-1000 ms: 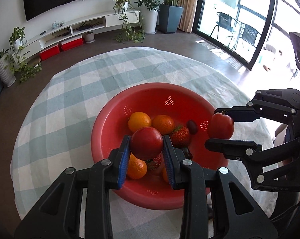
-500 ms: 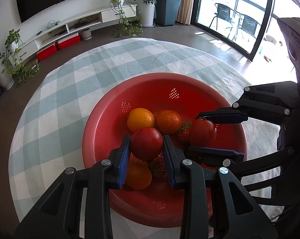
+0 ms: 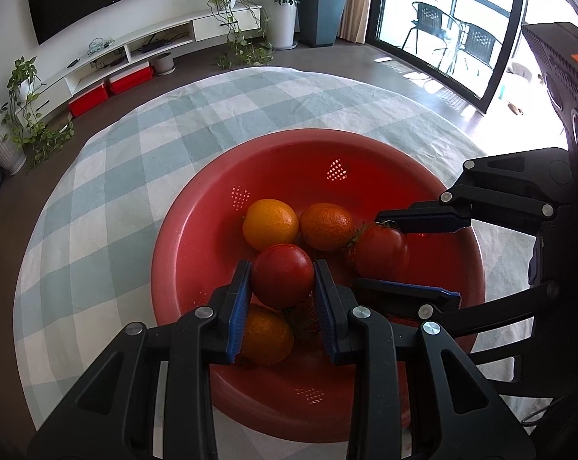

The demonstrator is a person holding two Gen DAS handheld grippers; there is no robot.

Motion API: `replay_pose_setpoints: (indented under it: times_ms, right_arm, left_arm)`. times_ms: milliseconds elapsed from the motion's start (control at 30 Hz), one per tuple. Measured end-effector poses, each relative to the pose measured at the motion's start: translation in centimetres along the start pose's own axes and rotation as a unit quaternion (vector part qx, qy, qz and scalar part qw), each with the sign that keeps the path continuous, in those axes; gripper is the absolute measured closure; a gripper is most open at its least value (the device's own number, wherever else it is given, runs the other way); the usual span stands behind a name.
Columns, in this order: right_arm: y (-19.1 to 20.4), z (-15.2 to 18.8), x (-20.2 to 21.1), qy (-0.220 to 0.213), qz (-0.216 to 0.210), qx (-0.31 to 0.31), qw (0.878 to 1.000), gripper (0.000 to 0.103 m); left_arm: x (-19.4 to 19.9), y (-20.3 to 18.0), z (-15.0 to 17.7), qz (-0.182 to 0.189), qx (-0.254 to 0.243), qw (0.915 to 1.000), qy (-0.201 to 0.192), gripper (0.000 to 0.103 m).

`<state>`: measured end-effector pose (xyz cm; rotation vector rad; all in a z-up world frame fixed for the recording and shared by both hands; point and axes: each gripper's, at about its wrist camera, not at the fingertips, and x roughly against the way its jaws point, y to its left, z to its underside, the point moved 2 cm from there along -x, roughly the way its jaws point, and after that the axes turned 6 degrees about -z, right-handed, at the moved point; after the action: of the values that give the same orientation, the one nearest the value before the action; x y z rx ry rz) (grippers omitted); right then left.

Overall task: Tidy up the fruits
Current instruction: 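Carry both tomatoes over the red bowl and lower them in, then open both tools to release the tomatoes and withdraw toward the remaining fruit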

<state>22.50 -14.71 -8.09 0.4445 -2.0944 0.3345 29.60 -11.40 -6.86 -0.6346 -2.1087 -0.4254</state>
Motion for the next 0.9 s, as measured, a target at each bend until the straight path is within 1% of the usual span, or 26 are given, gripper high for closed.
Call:
replay_pose_setpoints:
  times_ms: [100, 200, 233, 400, 500, 533, 567, 667, 733, 767, 800, 833, 867, 900]
  right_arm:
    - [-0.1, 0.1, 0.1, 0.000, 0.000, -0.002, 1.000, 0.063]
    - [0.1, 0.0, -0.1, 0.003, 0.001, 0.000, 1.000, 0.061]
    - [0.1, 0.0, -0.1, 0.003, 0.001, 0.000, 1.000, 0.061]
    - [0.0, 0.3, 0.4, 0.001, 0.003, -0.003, 1.000, 0.058]
    - [0.0, 0.5, 1.1, -0.004, 0.007, -0.005, 1.000, 0.056]
    - [-0.1, 0.6, 1.4, -0.007, 0.008, -0.006, 1.000, 0.053]
    - [-0.1, 0.8, 1.8, -0.011, 0.008, -0.009, 1.000, 0.053]
    - [-0.2, 1.4, 3.3, -0.027, 0.009, -0.019, 0.999, 0.052]
    - [-0.2, 2.1, 4.6, -0.041, 0.010, -0.029, 0.999, 0.048]
    - [-0.2, 2.5, 5.3, -0.050, 0.009, -0.036, 0.998, 0.045]
    - [-0.2, 3.0, 6.0, -0.059, 0.006, -0.044, 0.997, 0.043]
    - [-0.2, 3.6, 6.7, -0.068, 0.004, -0.053, 0.996, 0.039]
    - [-0.2, 4.2, 7.3, -0.077, 0.003, -0.063, 0.995, 0.036]
    - [-0.1, 4.8, 7.9, -0.084, 0.000, -0.072, 0.994, 0.036]
  left_arm:
    - [-0.1, 0.0, 0.1, -0.002, 0.001, 1.0000, -0.001, 0.070]
    - [0.1, -0.1, 0.0, -0.005, 0.003, 1.0000, -0.005, 0.054]
    - [0.1, -0.1, 0.0, -0.006, 0.003, 1.0000, -0.007, 0.052]
    - [0.7, 0.0, -0.2, -0.007, 0.004, 0.9999, -0.012, 0.052]
    - [1.8, 0.3, -0.1, -0.008, 0.007, 0.9997, -0.021, 0.050]
    - [2.3, 0.5, -0.1, -0.010, 0.012, 0.9995, -0.026, 0.047]
    - [3.0, 0.7, 0.0, -0.012, 0.016, 0.9993, -0.032, 0.045]
    - [5.2, 1.1, 0.6, -0.019, 0.028, 0.9981, -0.051, 0.043]
    - [6.7, 1.1, 1.4, -0.023, 0.034, 0.9973, -0.061, 0.034]
    - [7.5, 1.0, 1.9, -0.024, 0.035, 0.9969, -0.066, 0.032]
    - [8.1, 0.8, 2.5, -0.024, 0.035, 0.9966, -0.071, 0.028]
    - [8.7, 0.5, 3.1, -0.024, 0.035, 0.9965, -0.073, 0.025]
    - [9.2, 0.2, 3.8, -0.023, 0.036, 0.9964, -0.073, 0.024]
    - [9.5, -0.1, 4.4, -0.020, 0.038, 0.9964, -0.072, 0.024]
